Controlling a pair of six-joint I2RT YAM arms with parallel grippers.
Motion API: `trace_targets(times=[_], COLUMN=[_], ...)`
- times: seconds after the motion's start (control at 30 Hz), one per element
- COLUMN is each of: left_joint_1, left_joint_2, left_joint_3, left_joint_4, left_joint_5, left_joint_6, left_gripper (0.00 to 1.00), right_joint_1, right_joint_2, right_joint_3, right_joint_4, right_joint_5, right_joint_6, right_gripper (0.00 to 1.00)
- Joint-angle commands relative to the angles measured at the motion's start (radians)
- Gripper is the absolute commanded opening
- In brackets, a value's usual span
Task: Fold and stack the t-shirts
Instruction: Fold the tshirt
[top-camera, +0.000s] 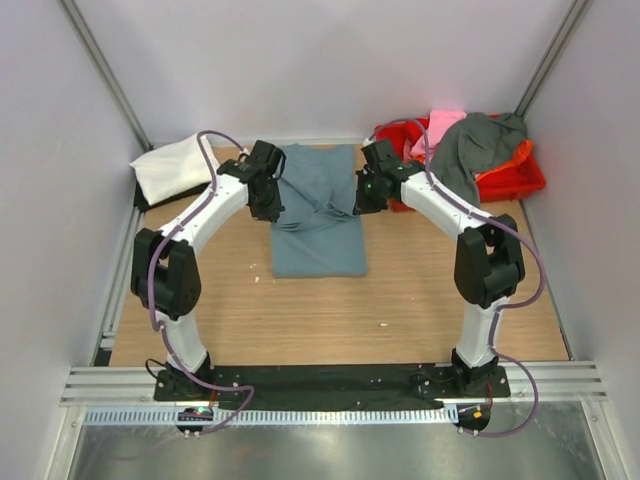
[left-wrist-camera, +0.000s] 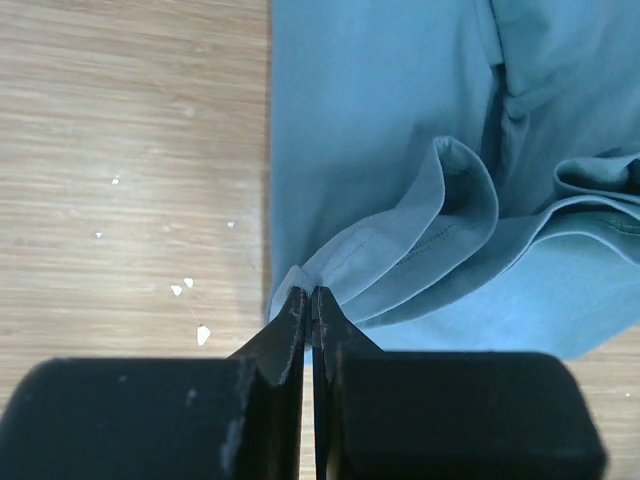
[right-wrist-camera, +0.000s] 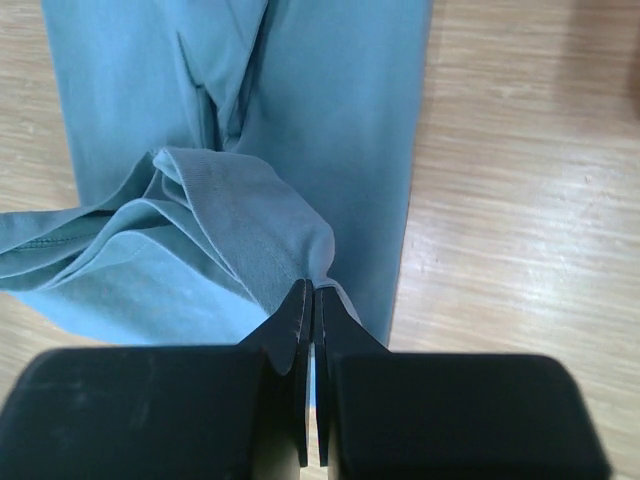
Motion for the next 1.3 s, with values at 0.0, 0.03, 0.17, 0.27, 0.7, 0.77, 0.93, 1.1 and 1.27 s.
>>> trace_targets(times=[0.0, 0.03, 0.17, 0.27, 0.7, 0.77, 0.93, 1.1, 1.27], left_joint_1=[0.019, 0.027, 0.052, 0.087, 0.148, 0.145, 0.084, 0.018, 0.015], left_joint_2=[0.071, 0.09, 0.289, 0.414, 0.169, 0.027, -0.213, -0.299, -0.316], left_joint_3=[0.085, 0.102, 0.246, 0.46, 0.391, 0.138, -0.249, -0.499, -0.629], left_joint_4=[-0.014, -0.012, -0.06, -0.156, -0.17, -0.102, 0.122, 0.295, 0.415], left_joint_5=[0.012, 0.015, 0.041, 0.07, 0.045, 0.114, 0.251, 0.273, 0.289], left_joint_6=[0.04, 0.043, 0.063, 0.073, 0.047, 0.028, -0.065, -0.121, -0.151], left_gripper=[0.0, 0.0, 0.06, 0.26, 0.57, 0.57, 0.59, 0.63, 0.63], right_joint_1=[-0.016, -0.019, -0.037, -0.074, -0.106, -0.1, -0.068, -0.059, -0.059], right_joint_2=[0.065, 0.082, 0.2, 0.319, 0.019, -0.091, -0.251, -0.335, -0.312], right_joint_3=[0.075, 0.09, 0.194, 0.361, 0.139, -0.004, -0.386, -0.613, -0.649], right_joint_4=[-0.002, 0.002, -0.014, -0.062, -0.006, 0.063, 0.176, 0.305, 0.328], right_joint_5=[-0.017, -0.014, -0.022, -0.033, -0.117, -0.184, -0.269, -0.332, -0.327], right_joint_6=[-0.02, -0.015, -0.009, 0.012, 0.028, 0.041, 0.086, 0.13, 0.114], right_gripper=[0.01, 0.01, 0.04, 0.51, 0.76, 0.77, 0.8, 0.85, 0.85])
